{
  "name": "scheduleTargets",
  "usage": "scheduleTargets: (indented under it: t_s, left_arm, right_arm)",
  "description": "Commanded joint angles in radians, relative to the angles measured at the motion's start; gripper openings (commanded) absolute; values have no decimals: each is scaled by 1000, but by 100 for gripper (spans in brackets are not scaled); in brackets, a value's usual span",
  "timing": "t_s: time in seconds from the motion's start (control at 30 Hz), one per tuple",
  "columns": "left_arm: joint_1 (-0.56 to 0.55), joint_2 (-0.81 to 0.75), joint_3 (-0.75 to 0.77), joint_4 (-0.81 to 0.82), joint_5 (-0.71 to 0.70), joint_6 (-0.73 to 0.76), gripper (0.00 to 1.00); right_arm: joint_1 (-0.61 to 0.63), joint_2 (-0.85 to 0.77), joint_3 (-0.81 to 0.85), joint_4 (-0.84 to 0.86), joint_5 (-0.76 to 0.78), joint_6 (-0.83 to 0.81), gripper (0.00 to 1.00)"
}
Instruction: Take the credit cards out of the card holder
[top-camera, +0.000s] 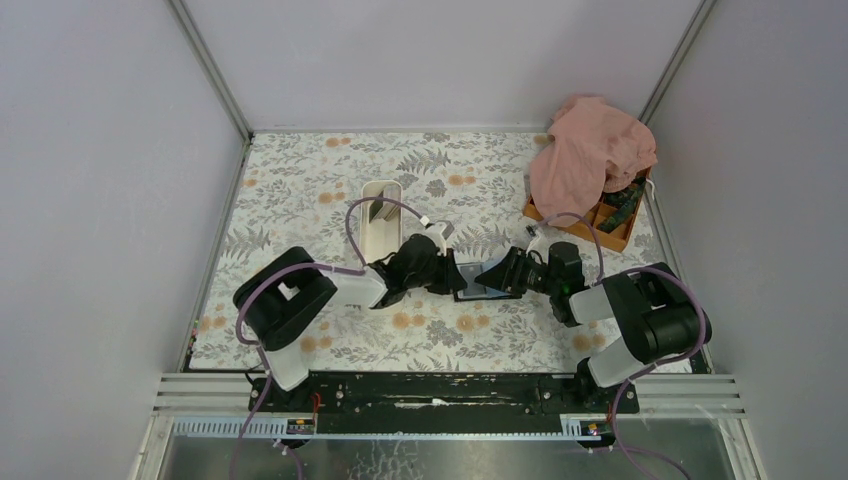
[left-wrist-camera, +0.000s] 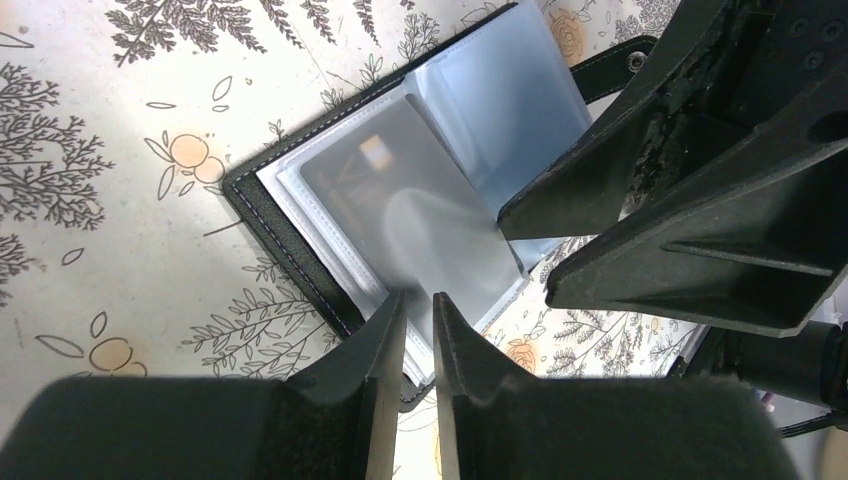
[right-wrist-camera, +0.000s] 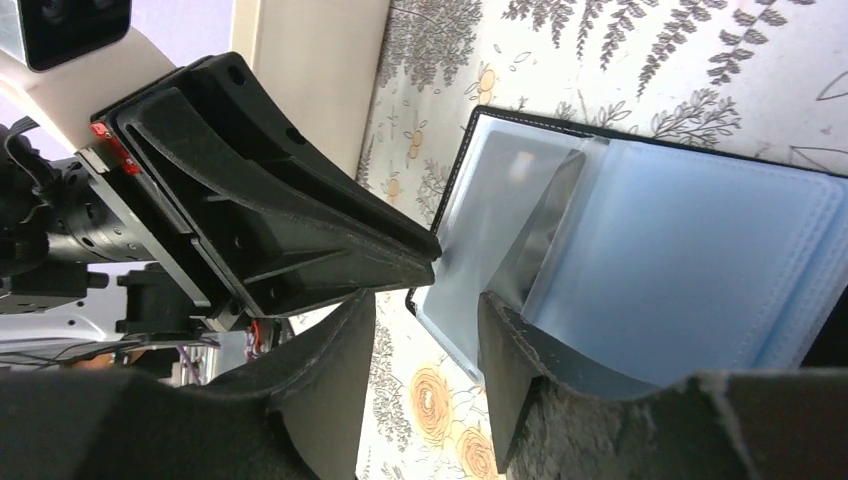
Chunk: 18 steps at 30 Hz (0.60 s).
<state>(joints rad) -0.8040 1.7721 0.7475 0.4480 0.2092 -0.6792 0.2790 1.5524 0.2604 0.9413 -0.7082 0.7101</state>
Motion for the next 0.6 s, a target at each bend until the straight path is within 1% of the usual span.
scheduleTargets:
  t_s: [0.0, 0.13, 0.27, 0.33, 0.4, 0.5, 0.57]
  left_arm:
    - [6, -60, -32, 26, -45, -1, 23]
    - [11, -105, -74, 57, -71, -14, 23]
    - [18, -142, -111, 95, -77, -26, 24]
    - [20, -152, -120, 111, -74, -31, 35]
    - [21, -145, -120, 124, -60, -41, 40]
    - [22, -119, -124, 200, -17, -94, 42]
    - [21, -96, -117, 263, 20, -145, 43]
  right_arm:
    - [8, 24, -8, 165, -61, 60, 49]
    - [7, 37, -17, 222, -71, 90, 49]
    - [6, 46, -16, 233, -74, 95, 49]
    - [7, 46, -18, 232, -71, 95, 49]
    - [7, 41, -18, 225, -67, 90, 49]
    - [7, 23, -16, 169, -47, 66, 49]
    - [7, -2, -9, 92, -21, 29, 49]
